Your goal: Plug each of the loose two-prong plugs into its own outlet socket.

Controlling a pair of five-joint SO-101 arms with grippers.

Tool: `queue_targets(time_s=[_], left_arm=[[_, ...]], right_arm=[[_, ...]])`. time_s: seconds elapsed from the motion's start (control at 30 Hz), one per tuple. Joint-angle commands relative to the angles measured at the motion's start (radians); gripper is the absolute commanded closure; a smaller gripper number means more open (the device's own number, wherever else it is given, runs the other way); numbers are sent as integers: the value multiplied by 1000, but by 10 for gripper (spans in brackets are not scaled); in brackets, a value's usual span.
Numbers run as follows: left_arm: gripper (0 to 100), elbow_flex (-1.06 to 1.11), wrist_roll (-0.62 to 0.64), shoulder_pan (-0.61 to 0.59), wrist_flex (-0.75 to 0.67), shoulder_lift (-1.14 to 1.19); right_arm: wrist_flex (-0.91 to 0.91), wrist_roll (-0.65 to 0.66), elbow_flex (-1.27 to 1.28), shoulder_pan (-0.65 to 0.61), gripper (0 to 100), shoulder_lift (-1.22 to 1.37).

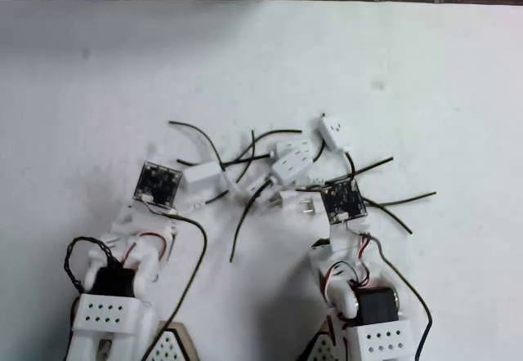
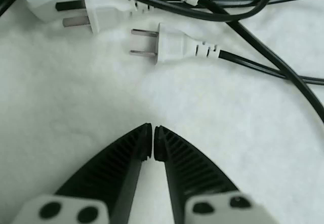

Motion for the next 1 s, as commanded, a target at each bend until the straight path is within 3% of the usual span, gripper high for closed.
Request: queue_targets(time_s=[0.0,0.4,0.57,0.7,0.9,0.97], left_arm=[[976,-3,15,-8,-9,-12],[976,-3,11,85,-3,-12],[976,-37,9,-15,-3,-13],[976,-69,8,-148,-11,-13],[976,-69,9,-196,-6,-13],[976,-66,9,-194,-3,-13]], right_arm=[[7,-3,11,-1,980,-7],[7,-2,11,-7,980,-7],[7,0,11,15,978,-8],[7,0,-46,124,978,-8],[-90,-15,-150,180,981,-5],[-96,-84,-183,182,981,-4]])
